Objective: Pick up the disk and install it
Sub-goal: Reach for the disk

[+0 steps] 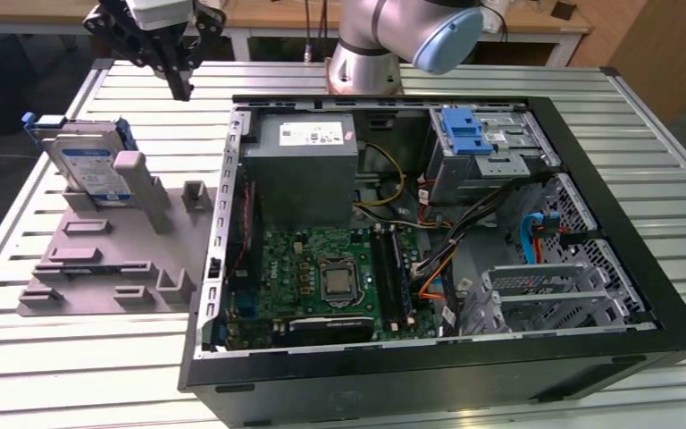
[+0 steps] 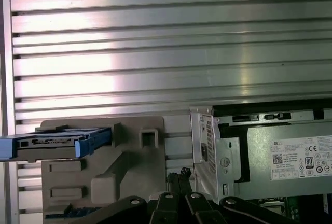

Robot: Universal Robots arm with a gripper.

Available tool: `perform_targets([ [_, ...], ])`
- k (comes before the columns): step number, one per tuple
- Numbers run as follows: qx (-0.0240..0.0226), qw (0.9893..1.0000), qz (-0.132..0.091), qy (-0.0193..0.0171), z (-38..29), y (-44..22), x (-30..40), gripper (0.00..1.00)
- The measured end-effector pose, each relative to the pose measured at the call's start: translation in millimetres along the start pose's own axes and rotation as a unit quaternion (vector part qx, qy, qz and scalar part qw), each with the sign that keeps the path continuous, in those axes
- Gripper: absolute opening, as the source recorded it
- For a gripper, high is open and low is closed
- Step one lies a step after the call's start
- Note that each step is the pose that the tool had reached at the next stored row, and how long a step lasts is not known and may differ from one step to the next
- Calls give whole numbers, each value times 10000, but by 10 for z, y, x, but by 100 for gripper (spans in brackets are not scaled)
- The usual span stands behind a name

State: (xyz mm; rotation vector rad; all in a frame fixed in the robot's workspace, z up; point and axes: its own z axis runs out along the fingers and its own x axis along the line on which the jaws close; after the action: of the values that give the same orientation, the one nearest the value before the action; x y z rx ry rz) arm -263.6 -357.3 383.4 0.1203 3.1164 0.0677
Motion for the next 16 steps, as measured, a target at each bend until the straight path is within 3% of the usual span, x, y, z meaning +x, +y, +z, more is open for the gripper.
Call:
perform_targets([
  [16,0,10000,2,0,14,57,149,11],
])
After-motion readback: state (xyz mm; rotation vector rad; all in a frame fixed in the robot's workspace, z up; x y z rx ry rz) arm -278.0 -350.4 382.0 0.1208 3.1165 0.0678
